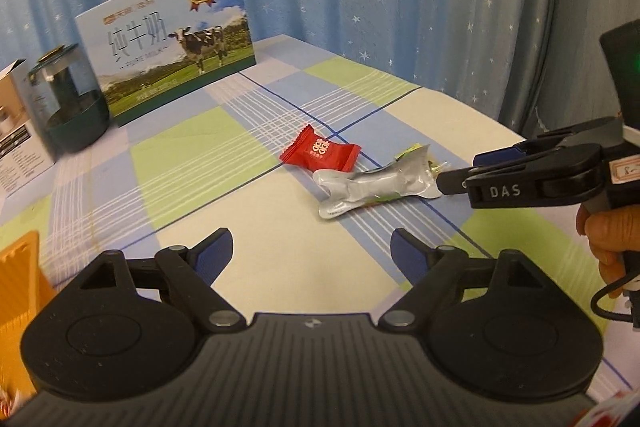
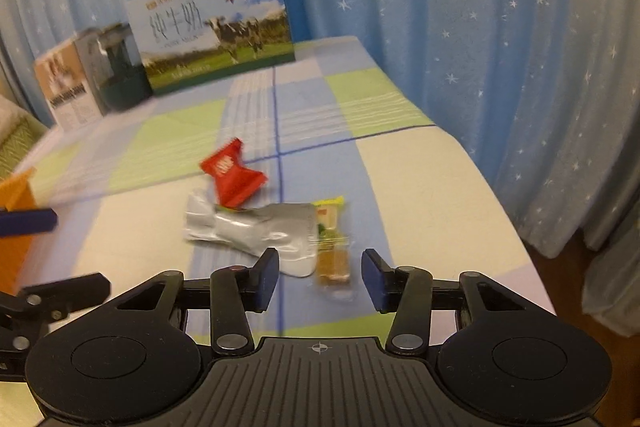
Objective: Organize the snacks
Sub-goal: 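Grasp the silver foil pouch with the left tool while the right tool grasps the clear brown-candy packet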
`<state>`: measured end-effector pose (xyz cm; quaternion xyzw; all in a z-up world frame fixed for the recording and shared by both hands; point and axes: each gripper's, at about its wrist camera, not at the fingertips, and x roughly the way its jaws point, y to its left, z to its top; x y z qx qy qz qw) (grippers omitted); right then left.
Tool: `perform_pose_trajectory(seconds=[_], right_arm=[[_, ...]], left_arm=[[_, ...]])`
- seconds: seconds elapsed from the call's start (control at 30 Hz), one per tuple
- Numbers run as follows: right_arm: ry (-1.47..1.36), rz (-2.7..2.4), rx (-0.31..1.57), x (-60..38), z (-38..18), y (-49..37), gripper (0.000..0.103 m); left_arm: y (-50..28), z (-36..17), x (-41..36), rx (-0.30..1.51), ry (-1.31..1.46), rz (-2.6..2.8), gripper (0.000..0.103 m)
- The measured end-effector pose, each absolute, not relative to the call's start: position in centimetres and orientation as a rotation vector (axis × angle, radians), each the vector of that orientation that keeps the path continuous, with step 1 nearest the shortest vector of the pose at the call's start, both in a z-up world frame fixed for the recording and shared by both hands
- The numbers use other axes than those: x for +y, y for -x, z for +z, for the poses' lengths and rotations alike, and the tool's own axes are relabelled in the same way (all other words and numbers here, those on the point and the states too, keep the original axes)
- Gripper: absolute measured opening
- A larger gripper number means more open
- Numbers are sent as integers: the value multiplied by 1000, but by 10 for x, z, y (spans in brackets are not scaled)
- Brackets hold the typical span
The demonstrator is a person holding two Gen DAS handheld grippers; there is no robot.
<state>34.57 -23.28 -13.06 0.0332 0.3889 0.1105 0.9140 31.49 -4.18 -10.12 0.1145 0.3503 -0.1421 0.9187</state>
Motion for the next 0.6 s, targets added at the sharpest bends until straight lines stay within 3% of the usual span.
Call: perform_pose_trajectory(seconds=[0.17,0.23,0.6], right_arm=[[-30,237,825,-229,-139,-352,34],[-32,241,828,-229,-139,-353,21],[-134,219,813,-238,-117,-338,21]], left_arm=[[-330,-108,-47,721,-278,-332,84],[-334,-110,-51,720,-303,-352,84],[-350,-128,-90,617,-579,-498,84]])
